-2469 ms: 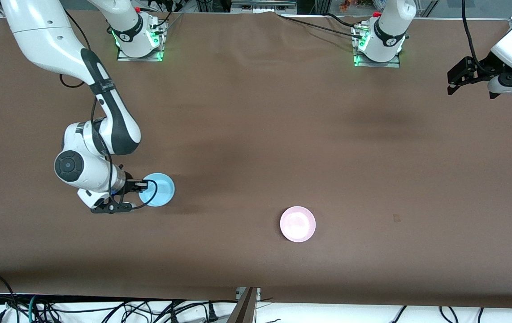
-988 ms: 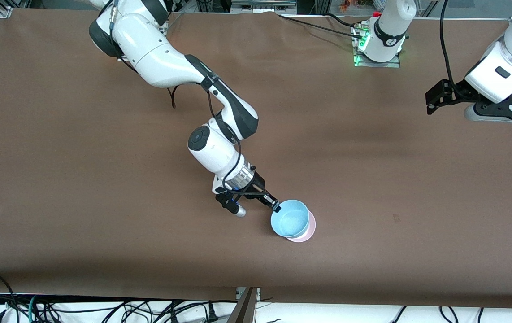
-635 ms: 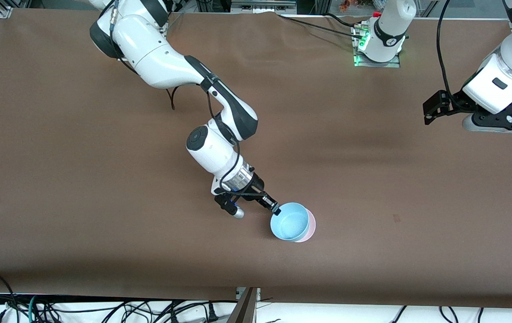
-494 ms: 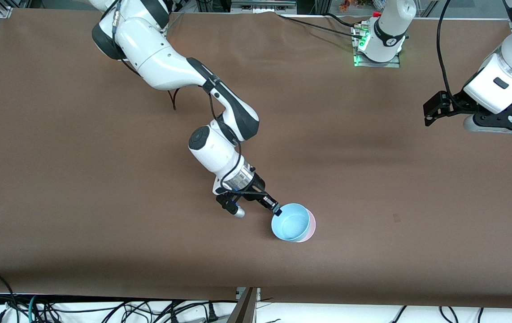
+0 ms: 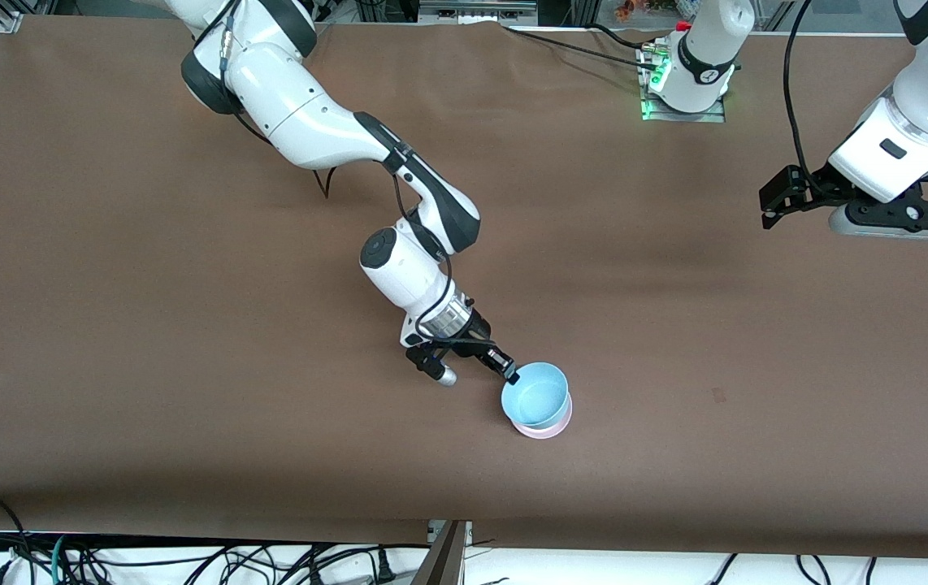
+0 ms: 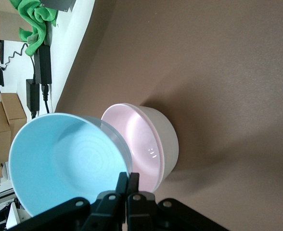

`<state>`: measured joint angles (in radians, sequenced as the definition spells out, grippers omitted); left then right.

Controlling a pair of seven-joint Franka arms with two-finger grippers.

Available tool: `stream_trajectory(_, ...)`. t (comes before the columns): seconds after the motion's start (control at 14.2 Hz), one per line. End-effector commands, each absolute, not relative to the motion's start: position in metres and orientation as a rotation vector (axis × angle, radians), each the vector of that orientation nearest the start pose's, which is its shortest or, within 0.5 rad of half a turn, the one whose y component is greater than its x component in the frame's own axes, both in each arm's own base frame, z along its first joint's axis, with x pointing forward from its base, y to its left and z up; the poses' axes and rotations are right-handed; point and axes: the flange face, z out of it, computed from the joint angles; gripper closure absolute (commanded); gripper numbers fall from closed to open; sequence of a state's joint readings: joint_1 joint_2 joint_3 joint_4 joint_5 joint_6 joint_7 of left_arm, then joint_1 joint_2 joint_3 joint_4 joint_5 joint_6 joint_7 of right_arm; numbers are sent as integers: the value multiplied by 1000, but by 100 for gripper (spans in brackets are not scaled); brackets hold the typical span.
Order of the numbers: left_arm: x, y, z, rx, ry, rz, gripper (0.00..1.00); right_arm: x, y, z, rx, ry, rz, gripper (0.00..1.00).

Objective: Stack pink and blue bowls on white bowl
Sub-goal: 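Lower the light blue bowl into the pink bowl and open the right gripper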

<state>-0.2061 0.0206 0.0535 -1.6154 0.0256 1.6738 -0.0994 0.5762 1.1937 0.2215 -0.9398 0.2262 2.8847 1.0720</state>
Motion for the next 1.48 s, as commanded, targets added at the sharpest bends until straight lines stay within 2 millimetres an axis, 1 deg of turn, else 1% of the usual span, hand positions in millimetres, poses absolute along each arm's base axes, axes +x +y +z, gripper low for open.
stream_trajectory(0.0, 553, -80, 604, -3138, 66, -88, 0, 651, 519, 217, -2193, 788, -295, 100)
stream_trajectory(0.21, 552, -80, 603, -3138, 66, -76, 0, 651, 518, 207, -2209, 772, -301, 100)
stream_trajectory(0.35, 552, -79, 604, -3138, 64, -78, 0, 651, 518, 208, -2207, 769, -307, 100)
stream_trajectory(0.49, 552, -80, 604, -3138, 64, -78, 0, 651, 517, 204, -2213, 754, -317, 100)
stream_trajectory(0.85, 553, -80, 603, -3138, 64, -80, 0, 651, 517, 203, -2218, 746, -320, 100)
stream_trajectory(1.41, 555, -79, 604, -3139, 62, -97, 0, 652, 515, 201, -2259, 696, -326, 100)
